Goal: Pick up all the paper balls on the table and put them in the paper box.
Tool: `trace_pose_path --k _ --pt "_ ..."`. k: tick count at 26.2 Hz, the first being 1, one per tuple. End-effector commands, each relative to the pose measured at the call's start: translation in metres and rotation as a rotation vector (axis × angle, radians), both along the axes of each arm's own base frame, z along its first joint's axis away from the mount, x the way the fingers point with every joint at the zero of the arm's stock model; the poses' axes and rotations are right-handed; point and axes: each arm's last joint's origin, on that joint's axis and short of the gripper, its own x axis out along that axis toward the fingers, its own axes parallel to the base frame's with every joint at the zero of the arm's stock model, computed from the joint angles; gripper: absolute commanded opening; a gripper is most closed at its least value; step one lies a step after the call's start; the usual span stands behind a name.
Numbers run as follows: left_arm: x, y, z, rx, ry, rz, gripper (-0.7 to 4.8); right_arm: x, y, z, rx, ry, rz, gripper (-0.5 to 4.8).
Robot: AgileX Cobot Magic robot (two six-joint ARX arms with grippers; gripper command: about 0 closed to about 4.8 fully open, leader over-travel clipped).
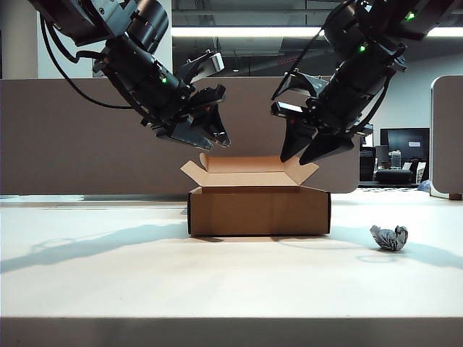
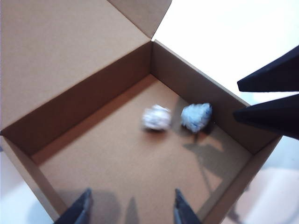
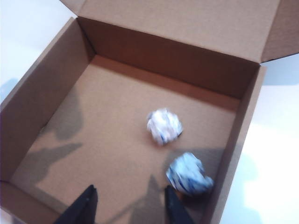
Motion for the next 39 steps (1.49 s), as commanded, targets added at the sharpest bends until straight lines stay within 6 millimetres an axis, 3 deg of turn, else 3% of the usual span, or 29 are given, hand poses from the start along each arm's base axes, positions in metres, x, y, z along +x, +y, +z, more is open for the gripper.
trace_pose_path --k 1,10,13,16,22,27,39 --pt "-0.003 0.002 0.004 0.003 0.008 -0.004 2.14 -0.001 0.000 0.004 0.005 -0.006 0.004 2.16" --pt "-0.055 0.030 0.052 0.151 0.120 0.052 2.14 -0.030 -0.032 0.027 -0.217 0.108 -0.164 2.16" --pt "-0.075 0.039 0.060 0.196 0.211 0.048 2.15 -0.041 -0.037 0.027 -0.276 0.183 -0.187 2.19" --pt "-0.088 0.045 0.055 0.259 0.332 0.045 2.15 -0.044 -0.039 0.020 -0.338 0.247 -0.220 2.26" --pt "-0.094 0.051 0.049 0.362 0.400 0.099 2.15 -0.045 -0.040 0.005 -0.373 0.343 -0.261 2.26" --pt "-0.094 0.050 0.049 0.359 0.401 0.096 2.14 -0.047 -0.038 -0.017 -0.334 0.516 -0.237 2.80" --pt "-0.094 0.050 0.049 0.361 0.399 0.099 2.14 -0.046 -0.038 -0.026 -0.352 0.548 -0.241 2.84"
